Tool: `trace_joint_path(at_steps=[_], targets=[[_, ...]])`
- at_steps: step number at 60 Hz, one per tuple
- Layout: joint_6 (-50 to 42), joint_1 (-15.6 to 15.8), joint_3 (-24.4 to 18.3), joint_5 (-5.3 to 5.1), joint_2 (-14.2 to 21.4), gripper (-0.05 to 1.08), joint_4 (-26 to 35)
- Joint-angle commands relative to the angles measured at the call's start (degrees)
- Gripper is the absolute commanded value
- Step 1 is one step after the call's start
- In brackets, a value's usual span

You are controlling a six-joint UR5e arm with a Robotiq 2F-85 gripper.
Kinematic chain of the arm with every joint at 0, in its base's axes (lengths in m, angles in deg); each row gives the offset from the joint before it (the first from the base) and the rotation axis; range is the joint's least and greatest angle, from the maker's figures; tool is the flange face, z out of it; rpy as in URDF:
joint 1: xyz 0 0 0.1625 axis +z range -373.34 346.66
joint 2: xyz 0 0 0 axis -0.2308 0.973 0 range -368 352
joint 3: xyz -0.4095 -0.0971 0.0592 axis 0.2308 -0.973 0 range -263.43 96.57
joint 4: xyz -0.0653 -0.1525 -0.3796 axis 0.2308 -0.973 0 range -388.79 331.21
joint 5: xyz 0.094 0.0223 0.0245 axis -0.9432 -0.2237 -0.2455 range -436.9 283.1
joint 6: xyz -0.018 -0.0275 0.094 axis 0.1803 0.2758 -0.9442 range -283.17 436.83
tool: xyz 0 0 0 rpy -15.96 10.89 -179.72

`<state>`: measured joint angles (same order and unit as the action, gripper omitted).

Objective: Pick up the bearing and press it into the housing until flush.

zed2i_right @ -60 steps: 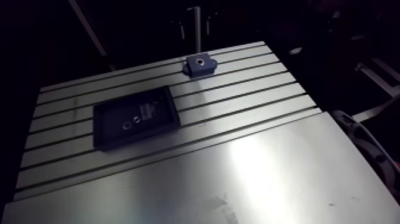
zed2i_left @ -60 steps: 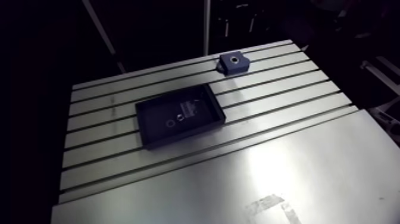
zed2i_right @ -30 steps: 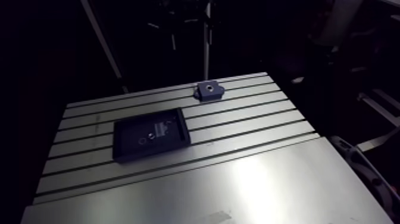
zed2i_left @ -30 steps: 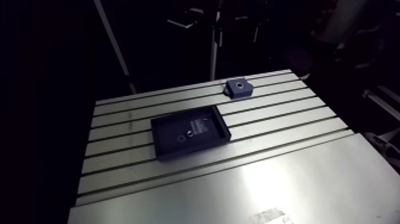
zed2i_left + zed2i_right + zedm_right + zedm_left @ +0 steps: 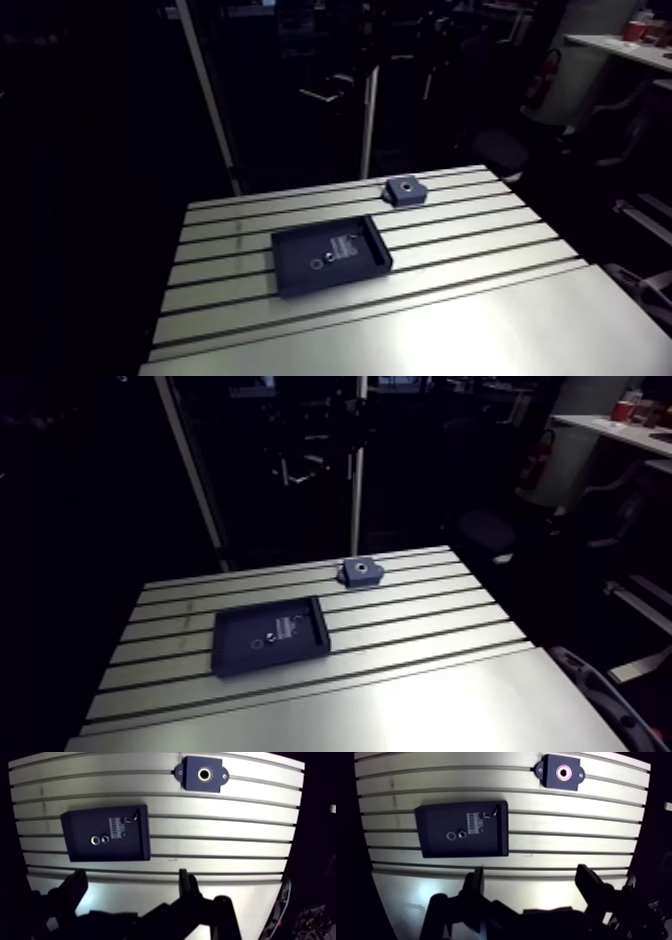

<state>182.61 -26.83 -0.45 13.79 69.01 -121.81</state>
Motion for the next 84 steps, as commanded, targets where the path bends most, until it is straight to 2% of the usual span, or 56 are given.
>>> trace_joint_path(at_steps=[1, 13, 28, 37, 45, 78, 84], targets=[[-4.00, 2.05, 1.36, -1.71, 7.30, 0.00, 3.44], [-6.59, 2.32, 1.25, -1.18, 8.41, 0.00, 3.17], [-6.52, 2.41, 0.92, -1.69, 8.89, 0.00, 2.89], [-6.60, 2.41, 1.78, -1.01, 8.49, 0.01, 2.89], [-6.60, 2.41, 1.97, -0.84, 8.37, 0.01, 2.81], [-6.69, 2.50, 2.42, -1.00, 8.81, 0.01, 2.72], [-6.60, 3.07, 2.32, -1.00, 8.72, 0.01, 1.24]])
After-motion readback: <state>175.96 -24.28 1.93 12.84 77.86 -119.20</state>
